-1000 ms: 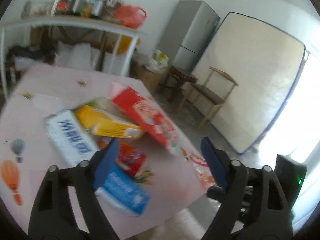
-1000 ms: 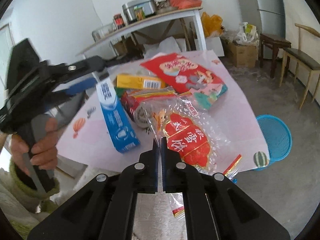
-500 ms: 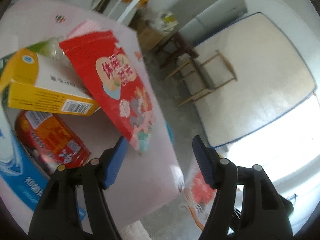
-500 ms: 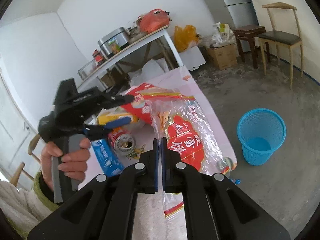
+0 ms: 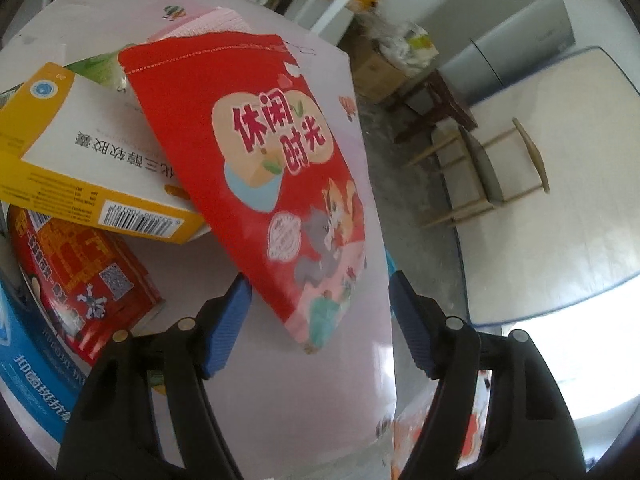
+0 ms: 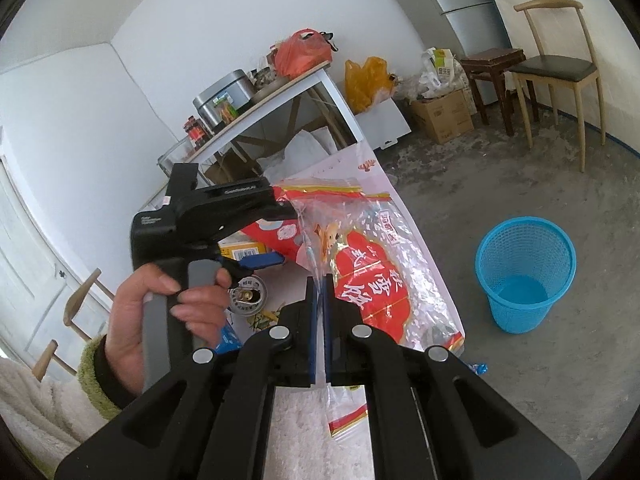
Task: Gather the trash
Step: 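Grasp the thin red plastic strip with the left tool while the right tool lifts the bag, then carry the red strip and clear bag over the blue wastebasket with both tools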
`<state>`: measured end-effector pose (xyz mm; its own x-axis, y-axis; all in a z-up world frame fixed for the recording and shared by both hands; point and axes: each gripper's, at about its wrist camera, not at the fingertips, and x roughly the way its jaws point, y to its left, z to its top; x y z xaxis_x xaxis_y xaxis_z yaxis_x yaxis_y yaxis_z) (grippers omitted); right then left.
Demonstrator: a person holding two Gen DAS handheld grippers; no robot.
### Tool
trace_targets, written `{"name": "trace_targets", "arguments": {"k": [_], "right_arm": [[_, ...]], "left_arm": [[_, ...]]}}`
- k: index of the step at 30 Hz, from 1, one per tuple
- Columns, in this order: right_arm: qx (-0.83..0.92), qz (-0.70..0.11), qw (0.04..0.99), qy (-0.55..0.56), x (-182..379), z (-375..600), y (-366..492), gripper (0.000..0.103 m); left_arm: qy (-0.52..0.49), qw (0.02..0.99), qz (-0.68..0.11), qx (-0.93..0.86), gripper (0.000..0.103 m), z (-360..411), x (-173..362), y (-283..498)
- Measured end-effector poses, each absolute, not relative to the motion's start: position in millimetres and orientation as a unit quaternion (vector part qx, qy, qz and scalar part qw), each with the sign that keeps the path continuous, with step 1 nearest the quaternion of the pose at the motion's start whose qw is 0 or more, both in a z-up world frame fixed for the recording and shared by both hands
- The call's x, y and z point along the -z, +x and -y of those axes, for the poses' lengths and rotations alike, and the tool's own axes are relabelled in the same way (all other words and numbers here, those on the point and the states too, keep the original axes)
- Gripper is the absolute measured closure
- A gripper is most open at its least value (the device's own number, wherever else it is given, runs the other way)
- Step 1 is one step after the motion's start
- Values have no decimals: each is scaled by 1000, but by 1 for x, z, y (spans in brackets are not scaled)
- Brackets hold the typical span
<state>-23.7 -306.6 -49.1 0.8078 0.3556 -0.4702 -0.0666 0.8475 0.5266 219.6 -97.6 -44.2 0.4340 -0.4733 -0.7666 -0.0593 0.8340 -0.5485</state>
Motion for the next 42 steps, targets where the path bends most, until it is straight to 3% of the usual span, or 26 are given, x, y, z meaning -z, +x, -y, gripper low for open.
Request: {"name": "trace_targets", "arguments": {"k": [10,13,18,26,42], "right_arm": [[-116,-284,916,258,51,309,-27,100],[-115,-283,915,262,50,310,-26,100],[-116,-282,916,261,50,312,-26,100],[-110,-280,920,252,47,308,-30,100],[-81,-260,931,245,35,321,-37,100]], "left_arm": [[-281,810,-509,79,38,94,59,231],[-295,814,-495,72,48,85,62,225],[-320,807,-492,68,79,71,71,220],[-337,809,-472,98,100,54,70,206],[-266,861,-381,206,103,61,6,155]]}}
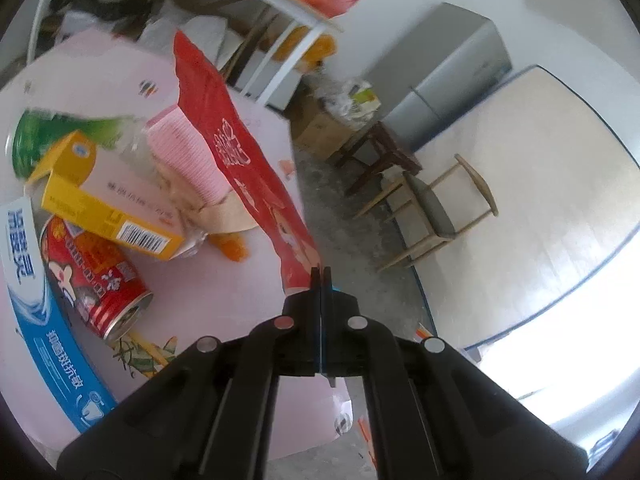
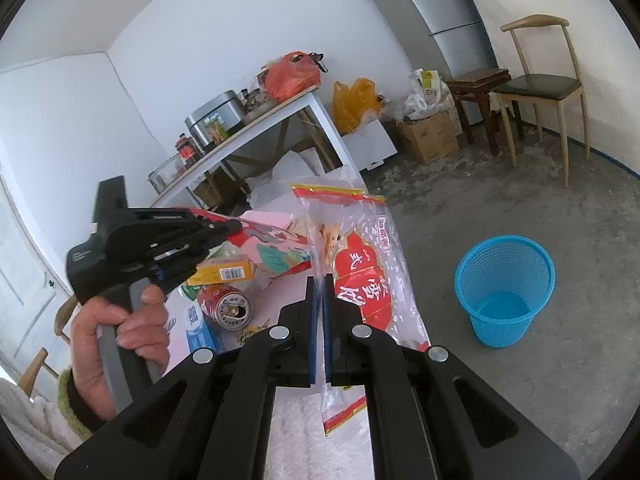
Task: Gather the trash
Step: 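Carry the red strip and clear bag over the blue wastebasket with both tools, then open both tools to drop the strip and bag into the wastebasket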
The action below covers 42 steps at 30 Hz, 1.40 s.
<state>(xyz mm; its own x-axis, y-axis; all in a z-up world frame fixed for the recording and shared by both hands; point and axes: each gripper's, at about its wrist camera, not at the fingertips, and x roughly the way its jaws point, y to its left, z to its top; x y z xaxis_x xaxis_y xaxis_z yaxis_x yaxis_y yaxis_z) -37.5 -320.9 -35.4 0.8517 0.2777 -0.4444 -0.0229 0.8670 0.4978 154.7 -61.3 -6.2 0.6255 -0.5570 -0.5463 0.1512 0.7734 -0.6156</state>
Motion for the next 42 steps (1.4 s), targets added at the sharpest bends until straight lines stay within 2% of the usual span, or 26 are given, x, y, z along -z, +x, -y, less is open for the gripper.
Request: {"name": "trace_targets", "arguments": {"k": [12,22,28,35,42], "right_arm": [[-59,-240,936,251,32,341,-42,100],[-29,-230,937,260,36,366,-47,100],[-11,-225,934,278,44,394,-41,100],[-6,-242,911,333,77,449,-2,100],[-17,-287,846,450,155,514,69,100]], "left_arm": [[-198,874,-355,265,103,102,-17,141],[-126,863,-375,313,103,152,-13,144],[-74,840,-417,339,103,198,-4,164],[-18,791,-498,356,103,261,27,214],[65,756,-553,344,103,326,81,263]]}}
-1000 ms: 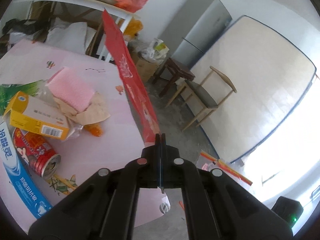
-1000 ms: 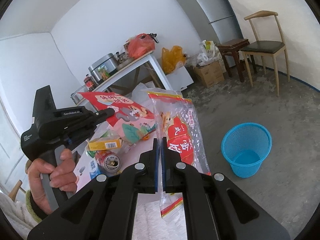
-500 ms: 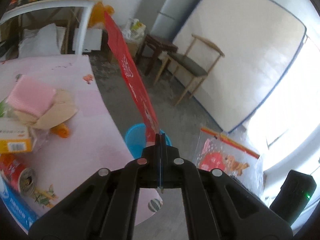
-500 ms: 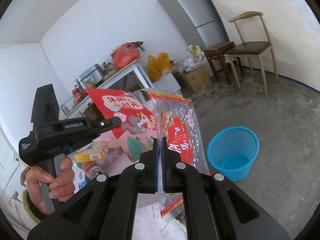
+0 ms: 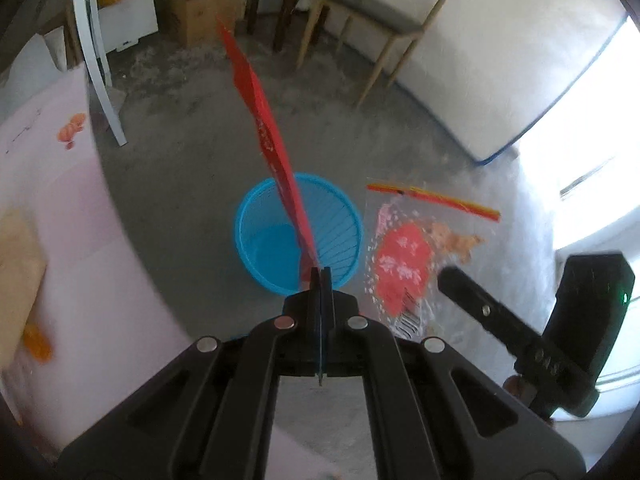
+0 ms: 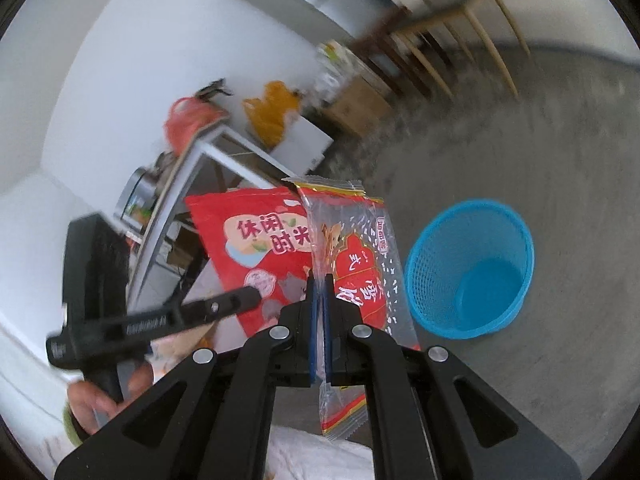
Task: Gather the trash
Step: 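Open both tools to drop the strip and bag into the wastebasket, then move both tools back over the table toward the remaining items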
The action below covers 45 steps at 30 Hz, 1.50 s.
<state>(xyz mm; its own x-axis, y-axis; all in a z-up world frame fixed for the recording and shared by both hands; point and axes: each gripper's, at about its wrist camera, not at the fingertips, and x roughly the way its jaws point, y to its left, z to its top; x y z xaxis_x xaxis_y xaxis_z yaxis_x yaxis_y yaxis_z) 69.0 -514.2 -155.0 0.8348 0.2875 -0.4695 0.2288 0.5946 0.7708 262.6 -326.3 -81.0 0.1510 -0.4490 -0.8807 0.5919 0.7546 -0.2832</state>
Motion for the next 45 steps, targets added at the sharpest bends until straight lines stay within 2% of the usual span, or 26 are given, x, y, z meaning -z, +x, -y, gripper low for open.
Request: {"name": "trace_targets", "arguments": {"k": [6,7,8,9,10,11,13,18,21,27,30,31,34,35,39,42,45], "right_arm": [[27,-320,818,478,209,552,129,97],[34,-327,812,482,218,557,137,97],[53,-341,806,482,232,564,148,94],[65,-353,799,483,246,569,155,77],[71,-362,793,485,256,574,159,56],[85,-372,786,486,266,577,162,53],[111,-378,778,490,283,581,158,53],[109,-380,774,495,291,574,133,53],[108,-375,788,476,275,562,107,53],[114,-368,828,408,227,517,41,42],[146,-373,852,337,191,487,19,31],[156,-367,863,309,175,475,10,23],[190,-353,886,232,136,441,-10,8],[195,-347,894,205,123,429,-14,6],[219,-347,907,97,83,385,-21,6],[234,-343,909,32,58,355,-24,6],[259,-319,911,-19,39,335,-24,6]], "left_arm": [[99,739,-577,333,102,361,119,307],[108,741,-578,326,99,364,126,312],[115,745,-576,317,89,366,129,317],[123,755,-571,298,79,369,134,323],[125,759,-570,289,76,370,134,325],[122,763,-570,280,76,368,134,328],[103,763,-567,293,76,363,127,327],[130,786,-524,302,72,348,93,314],[125,787,-513,319,69,332,64,298],[119,815,-441,358,46,264,-5,235],[96,826,-420,364,42,219,-20,205],[85,827,-420,364,41,200,-22,194],[71,849,-393,345,40,157,-21,163],[72,853,-384,345,40,149,-23,154],[74,871,-370,315,40,105,-22,127],[38,872,-378,308,30,69,-21,116],[1,880,-374,292,29,37,-23,108]]}}
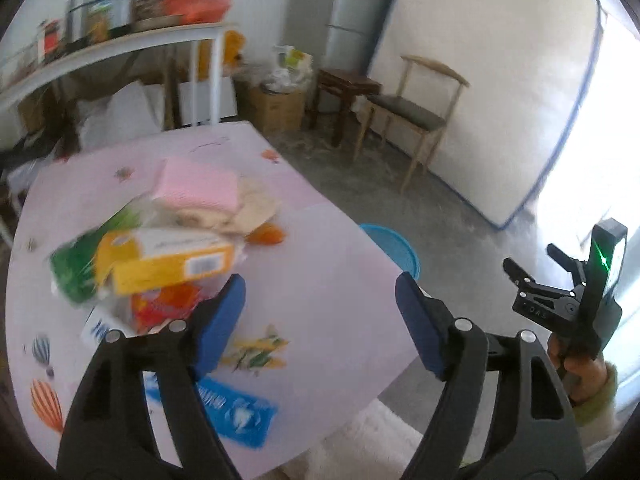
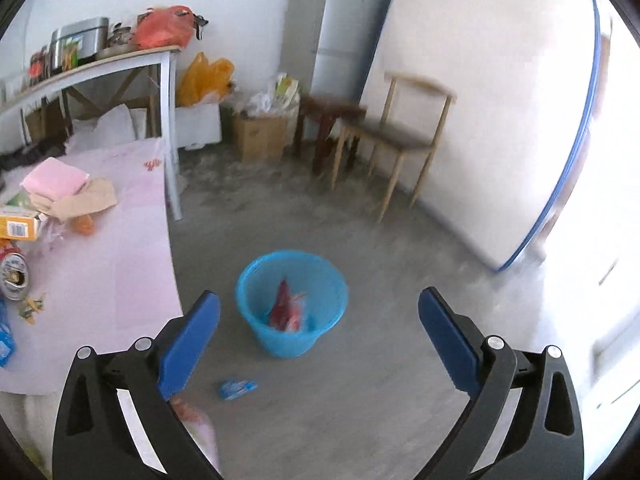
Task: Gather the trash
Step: 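Move both tools back over the table toward the remaining items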
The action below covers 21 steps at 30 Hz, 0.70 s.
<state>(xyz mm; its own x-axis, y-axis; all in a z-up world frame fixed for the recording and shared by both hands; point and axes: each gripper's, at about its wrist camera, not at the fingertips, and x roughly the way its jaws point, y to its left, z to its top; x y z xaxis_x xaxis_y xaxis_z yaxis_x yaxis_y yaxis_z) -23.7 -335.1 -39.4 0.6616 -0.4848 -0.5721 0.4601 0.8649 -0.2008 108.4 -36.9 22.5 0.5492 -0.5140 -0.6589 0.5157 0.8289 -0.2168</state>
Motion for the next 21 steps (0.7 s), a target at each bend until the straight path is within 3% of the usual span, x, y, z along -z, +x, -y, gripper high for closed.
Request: {"name": "trace_targets", "arguments": {"k": [7,21], "right_arm": [[154,-218,964,-10,0,301,-34,6],[0,-274,956,105,13,248,9,7]], "left_arm": [[-77,906,-342,237,22,-39,-9,96],[-148,925,-316,151,17,-142,2,94]]}}
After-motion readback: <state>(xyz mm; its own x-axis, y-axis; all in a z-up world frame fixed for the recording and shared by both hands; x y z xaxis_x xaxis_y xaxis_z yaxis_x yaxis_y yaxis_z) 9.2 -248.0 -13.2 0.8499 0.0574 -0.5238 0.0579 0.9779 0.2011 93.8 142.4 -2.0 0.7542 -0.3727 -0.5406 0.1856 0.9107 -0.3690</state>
